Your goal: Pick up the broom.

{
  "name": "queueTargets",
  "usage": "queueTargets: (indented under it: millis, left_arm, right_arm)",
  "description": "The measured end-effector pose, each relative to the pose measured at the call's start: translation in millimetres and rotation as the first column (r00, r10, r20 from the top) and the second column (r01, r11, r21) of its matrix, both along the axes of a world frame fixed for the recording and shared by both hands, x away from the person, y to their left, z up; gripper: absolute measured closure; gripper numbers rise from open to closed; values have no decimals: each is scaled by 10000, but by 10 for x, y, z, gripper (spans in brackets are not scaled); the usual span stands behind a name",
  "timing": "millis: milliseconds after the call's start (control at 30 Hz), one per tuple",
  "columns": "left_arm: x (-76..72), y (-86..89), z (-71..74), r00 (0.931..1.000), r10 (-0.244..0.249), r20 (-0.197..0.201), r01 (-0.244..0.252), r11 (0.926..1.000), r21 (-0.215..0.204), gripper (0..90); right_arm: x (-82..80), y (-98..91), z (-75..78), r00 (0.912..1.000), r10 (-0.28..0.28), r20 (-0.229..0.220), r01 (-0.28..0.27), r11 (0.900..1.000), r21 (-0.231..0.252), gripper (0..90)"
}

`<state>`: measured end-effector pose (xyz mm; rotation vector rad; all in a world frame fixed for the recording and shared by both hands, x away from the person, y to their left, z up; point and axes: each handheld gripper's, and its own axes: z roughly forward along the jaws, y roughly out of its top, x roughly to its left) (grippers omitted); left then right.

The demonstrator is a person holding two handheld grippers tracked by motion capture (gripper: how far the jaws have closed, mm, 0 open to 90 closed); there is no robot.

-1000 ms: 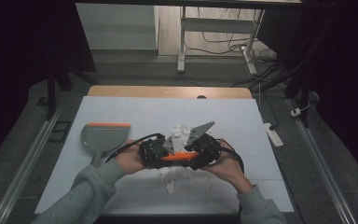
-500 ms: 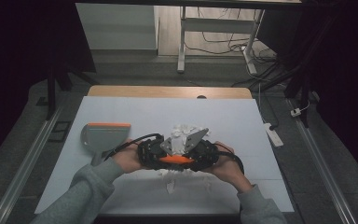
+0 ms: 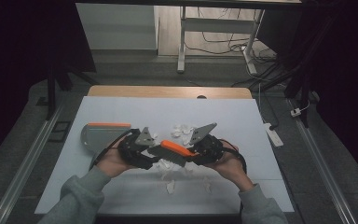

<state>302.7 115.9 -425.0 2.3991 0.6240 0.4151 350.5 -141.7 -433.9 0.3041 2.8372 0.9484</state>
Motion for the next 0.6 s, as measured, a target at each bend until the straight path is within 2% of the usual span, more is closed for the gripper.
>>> queueTargets:
  millis: [67, 167, 233, 267, 300, 400, 467, 533, 600]
  left_arm:
    - [-60, 130, -42, 9987, 505, 0, -505, 9985, -191, 320]
    - [-142, 322, -101, 9932, 1164, -32, -1164, 9917, -549, 319]
    - [-197, 444, -132, 9865, 1637, -47, -1636, 9837, -751, 318]
    - [-254, 556, -164, 9812, 1930, -79, -1928, 9767, -945, 317]
    - [-254, 556, -164, 9812, 1930, -79, -1928, 9767, -945, 314]
    - [-337, 696, -219, 9702, 2423, -28, -2410, 9637, -1151, 305]
    - [-385, 777, -263, 9632, 2687, 7, -2663, 9551, -1297, 301]
    - [-425, 852, -316, 9567, 2911, 9, -2882, 9477, -1372, 299]
    - [-467, 938, -394, 9478, 3186, 134, -3144, 9407, -1276, 298]
  right_arm:
    - [17, -11, 1, 10000, -75, -34, 75, 9999, 68, 681]
    - [105, -71, 19, 9993, -374, -68, 376, 9988, 320, 682]
    - [153, -108, 37, 9985, -539, -86, 542, 9975, 463, 682]
    - [172, -125, 47, 9977, -665, -93, 669, 9965, 509, 682]
    - [194, -144, 55, 9970, -775, -76, 778, 9955, 538, 682]
    - [232, -185, 65, 9955, -945, -41, 946, 9937, 606, 682]
    - [294, -249, 80, 9919, -1268, -54, 1269, 9895, 698, 683]
    - [334, -295, 95, 9881, -1525, -218, 1538, 9848, 805, 684]
    - [380, -344, 109, 9830, -1776, -458, 1811, 9794, 896, 687]
